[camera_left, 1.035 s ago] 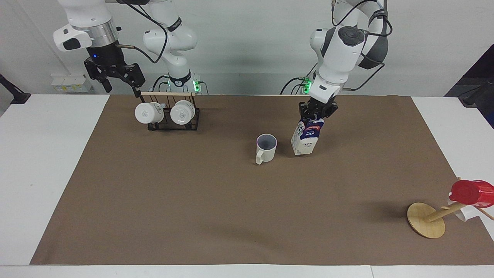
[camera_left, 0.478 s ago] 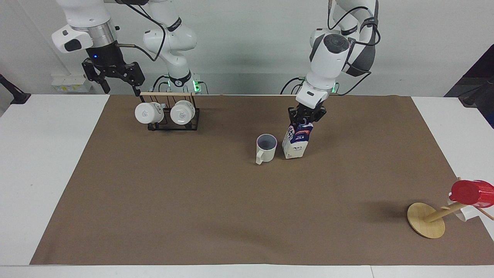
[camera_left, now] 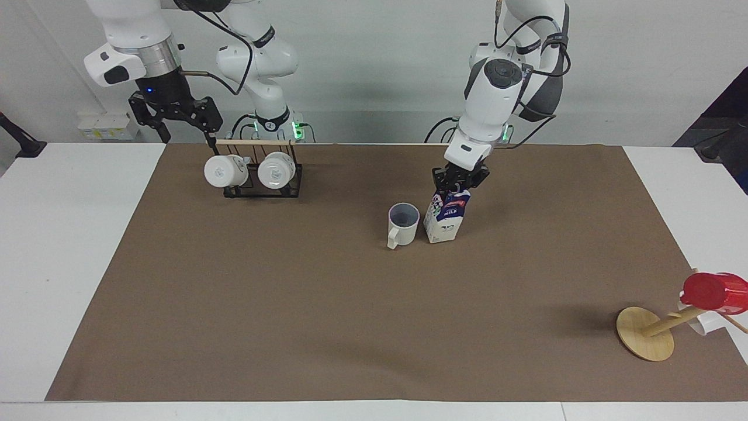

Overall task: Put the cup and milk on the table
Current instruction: 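Carry the milk carton with the left gripper beside the white mug, then open the left gripper to release the carton beside the mug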

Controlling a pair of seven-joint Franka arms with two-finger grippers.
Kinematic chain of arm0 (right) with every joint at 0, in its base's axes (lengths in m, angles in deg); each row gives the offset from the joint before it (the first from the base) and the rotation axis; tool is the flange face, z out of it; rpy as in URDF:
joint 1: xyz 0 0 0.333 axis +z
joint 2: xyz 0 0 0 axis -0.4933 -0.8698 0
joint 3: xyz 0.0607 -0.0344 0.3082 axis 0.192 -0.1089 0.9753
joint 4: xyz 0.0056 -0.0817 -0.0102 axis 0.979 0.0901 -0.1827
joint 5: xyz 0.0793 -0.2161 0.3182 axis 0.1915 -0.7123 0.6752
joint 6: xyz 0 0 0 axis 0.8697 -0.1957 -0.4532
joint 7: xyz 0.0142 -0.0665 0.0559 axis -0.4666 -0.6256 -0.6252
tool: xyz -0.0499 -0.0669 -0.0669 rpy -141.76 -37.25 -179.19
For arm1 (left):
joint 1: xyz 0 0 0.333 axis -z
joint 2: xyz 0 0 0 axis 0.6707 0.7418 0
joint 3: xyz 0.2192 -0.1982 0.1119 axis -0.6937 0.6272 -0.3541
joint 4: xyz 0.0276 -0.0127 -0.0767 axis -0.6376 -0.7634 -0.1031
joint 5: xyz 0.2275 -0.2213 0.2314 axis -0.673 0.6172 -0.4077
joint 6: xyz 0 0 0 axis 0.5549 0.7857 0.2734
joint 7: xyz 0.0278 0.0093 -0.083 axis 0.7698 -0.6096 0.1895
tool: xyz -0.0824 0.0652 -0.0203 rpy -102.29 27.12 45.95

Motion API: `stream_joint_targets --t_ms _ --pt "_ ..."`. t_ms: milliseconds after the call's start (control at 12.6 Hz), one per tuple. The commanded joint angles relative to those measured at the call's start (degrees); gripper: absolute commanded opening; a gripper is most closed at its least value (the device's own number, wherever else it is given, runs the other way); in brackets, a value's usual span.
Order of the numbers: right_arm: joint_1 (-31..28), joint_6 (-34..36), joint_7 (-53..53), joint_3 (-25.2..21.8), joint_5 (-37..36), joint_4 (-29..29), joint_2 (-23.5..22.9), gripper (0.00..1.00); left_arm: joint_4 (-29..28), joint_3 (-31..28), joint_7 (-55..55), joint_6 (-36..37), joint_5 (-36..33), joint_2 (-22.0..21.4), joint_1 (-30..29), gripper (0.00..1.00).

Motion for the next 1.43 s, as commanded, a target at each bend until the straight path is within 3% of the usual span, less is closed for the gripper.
stream_joint_targets --t_ms 0,80,159,398,637,876,1035,1353 --pt "-1.0 0.3 -3.6 0.4 1.2 -1.7 -0.8 1.0 0.6 -1.0 1.1 -1.3 0.7 1.1 1.4 0.45" --pt "-1.0 0.3 -3.5 0.4 1.3 -1.0 -0.4 1.0 0.7 -1.0 1.1 -1.1 0.7 1.1 1.4 0.61" --pt "-0.9 0.2 -3.0 0.4 1.4 -0.8 -0.3 1.0 0.8 -1.0 1.1 -1.0 0.6 1.1 1.4 0.98" --pt "-1.4 1.0 -2.6 0.3 1.1 -1.7 -1.2 1.0 2.9 -1.0 1.0 3.3 0.5 0.0 1.4 1.0" --pt "-1.6 0.0 -2.2 0.2 1.6 -1.2 -1.0 1.0 13.3 -1.0 1.0 19.4 0.5 -1.3 1.3 1.0" --pt "-1.6 -0.2 -1.7 0.2 1.7 -0.6 -0.6 1.0 15.8 -1.7 -0.6 26.3 0.1 -5.2 -0.1 1.0" --pt "-1.6 -0.2 -1.3 0.2 1.7 -0.2 -0.3 1.0 16.7 -1.9 -6.3 29.9 0.0 -7.5 -4.3 1.0" --pt "-1.6 -0.3 -0.6 0.2 1.7 -0.2 -0.2 1.0 21.7 -2.7 -21.2 38.7 -0.1 -7.6 -13.5 1.0"
